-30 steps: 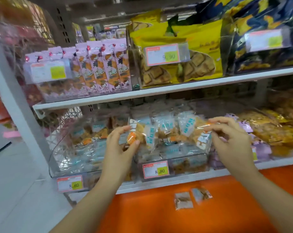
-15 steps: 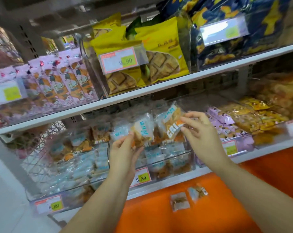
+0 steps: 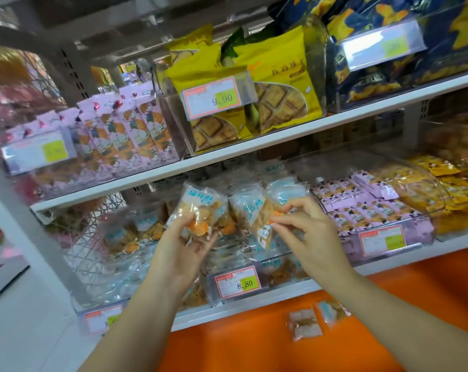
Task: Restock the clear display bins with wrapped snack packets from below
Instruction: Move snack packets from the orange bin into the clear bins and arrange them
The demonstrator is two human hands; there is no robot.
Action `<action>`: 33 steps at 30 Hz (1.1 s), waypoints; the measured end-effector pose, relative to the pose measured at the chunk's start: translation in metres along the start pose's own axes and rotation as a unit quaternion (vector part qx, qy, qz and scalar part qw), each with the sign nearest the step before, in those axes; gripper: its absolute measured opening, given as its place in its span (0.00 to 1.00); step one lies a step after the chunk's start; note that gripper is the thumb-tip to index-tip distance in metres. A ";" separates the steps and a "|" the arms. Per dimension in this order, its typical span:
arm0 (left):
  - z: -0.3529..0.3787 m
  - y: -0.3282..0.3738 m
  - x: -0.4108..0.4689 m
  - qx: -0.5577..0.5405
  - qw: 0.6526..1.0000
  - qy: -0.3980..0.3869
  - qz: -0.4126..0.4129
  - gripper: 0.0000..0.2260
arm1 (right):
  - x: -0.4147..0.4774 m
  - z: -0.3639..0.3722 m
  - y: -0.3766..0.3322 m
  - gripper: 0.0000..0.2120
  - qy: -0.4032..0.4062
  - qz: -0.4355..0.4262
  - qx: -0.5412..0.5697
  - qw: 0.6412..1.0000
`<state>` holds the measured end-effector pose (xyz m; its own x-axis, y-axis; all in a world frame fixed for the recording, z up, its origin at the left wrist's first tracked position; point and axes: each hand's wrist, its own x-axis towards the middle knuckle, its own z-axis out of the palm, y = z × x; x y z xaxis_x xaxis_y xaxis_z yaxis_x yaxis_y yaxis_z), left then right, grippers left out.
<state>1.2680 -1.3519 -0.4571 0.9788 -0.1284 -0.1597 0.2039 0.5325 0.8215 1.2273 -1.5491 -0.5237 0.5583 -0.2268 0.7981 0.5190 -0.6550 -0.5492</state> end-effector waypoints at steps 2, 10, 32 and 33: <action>-0.006 0.000 0.004 0.054 0.998 0.002 0.018 0.10 | 0.002 0.004 -0.001 0.06 0.001 0.013 0.010 1.000; -0.004 -0.015 0.020 0.345 0.927 0.058 0.135 0.19 | 0.016 0.001 -0.007 0.08 0.034 0.089 0.089 0.992; -0.025 -0.026 0.042 0.823 0.384 0.059 0.415 0.31 | 0.010 0.031 0.007 0.13 -0.104 0.114 -0.018 0.988; -0.023 -0.026 0.043 0.828 0.350 0.022 0.437 0.35 | 0.005 0.032 0.011 0.14 -0.145 0.105 -0.089 0.980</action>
<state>1.3049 -1.3517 -0.4984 0.6590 -0.4904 0.5702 -0.4301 -0.8677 -0.2492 1.2567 -1.5344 -0.5343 0.8142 -0.1737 0.5539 0.2661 -0.7364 -0.6220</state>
